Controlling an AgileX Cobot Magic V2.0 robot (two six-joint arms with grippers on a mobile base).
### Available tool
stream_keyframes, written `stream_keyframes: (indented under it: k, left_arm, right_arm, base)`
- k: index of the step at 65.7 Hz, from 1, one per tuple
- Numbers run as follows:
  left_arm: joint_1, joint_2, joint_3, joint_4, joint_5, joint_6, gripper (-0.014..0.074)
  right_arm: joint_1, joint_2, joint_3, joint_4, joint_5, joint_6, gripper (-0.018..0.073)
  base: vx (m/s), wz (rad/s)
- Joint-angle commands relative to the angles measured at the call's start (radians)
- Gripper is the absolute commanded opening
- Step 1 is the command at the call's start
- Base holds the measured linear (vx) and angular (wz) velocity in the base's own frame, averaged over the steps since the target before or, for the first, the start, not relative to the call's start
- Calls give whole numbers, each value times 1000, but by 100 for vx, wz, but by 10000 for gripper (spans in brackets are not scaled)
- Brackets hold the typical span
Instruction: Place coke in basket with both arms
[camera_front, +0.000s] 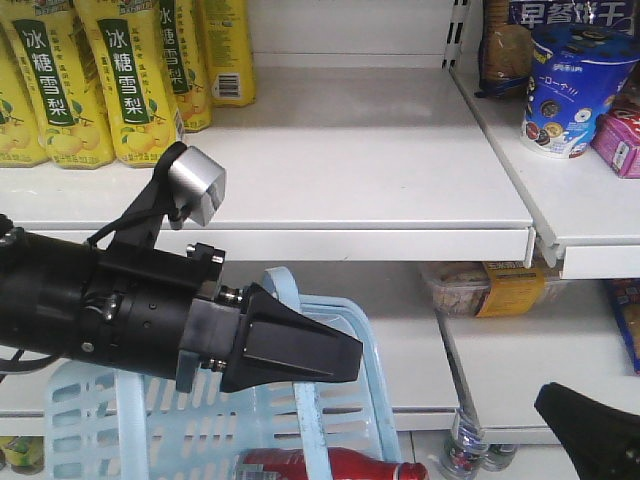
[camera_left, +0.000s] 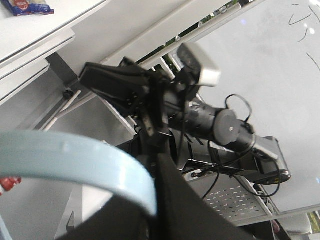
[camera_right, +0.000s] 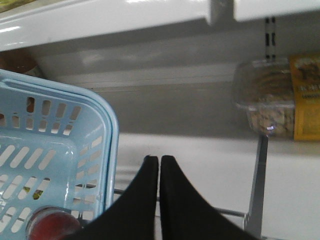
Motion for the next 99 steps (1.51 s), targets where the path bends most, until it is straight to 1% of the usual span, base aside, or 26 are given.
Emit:
stream_keyframes:
  k: [1,11,23,59,62,66,71,79,83,88,92,99]
  left_arm:
    - [-4,-38,-35,-122,21,14,-6]
    - [-4,-38,-35,-122,21,14,-6]
    - [-4,-38,-35,-122,21,14,-6]
    - [-4,-38,-35,-121,20,14,-6]
    - [-4,-37,-28,-118,9,14,-6]
    - [-4,-39,-25,-100,-41,14,-6]
    - [-4,-47,-24,-58,-99,14,-6]
    - [-4,-73,-24,57,-222,11,-6]
    - [-4,-86,-24,91,-274,9,-6]
    - [-4,-111,-24,155,-336,9,-6]
    - [-4,-133,-23,225,-360,9,-6]
    - [-4,-176,-3,337,-375,-47,-6]
  right_arm:
    - [-3,-24,23,90,-81,9,-4]
    - [-3,-26,40,197,-75,9,-4]
    - [-3,-26,40,271,-75,7,-4]
    - [-3,-26,40,273,-75,7,-4]
    - [-3,-26,40,273,-75,7,-4]
    - [-3,-26,40,273,-75,7,-4]
    - [-3,-26,40,273,-75,7,-4]
    - [-3,-26,40,273,-75,7,-4]
    - [-3,-26,40,273,-75,7,-4]
    - [-3,-26,40,273,-75,7,-4]
    - [-3,-26,40,273,-77,7,-4]
    - [-3,-26,40,273,-77,7,-4]
  base:
    - [0,0]
    - [0,0]
    - [0,0]
    - [0,0]
    - [0,0]
    - [0,0]
    - [0,0]
    - [0,0]
    - [0,0]
    - [0,0]
    - [0,0]
    - [0,0]
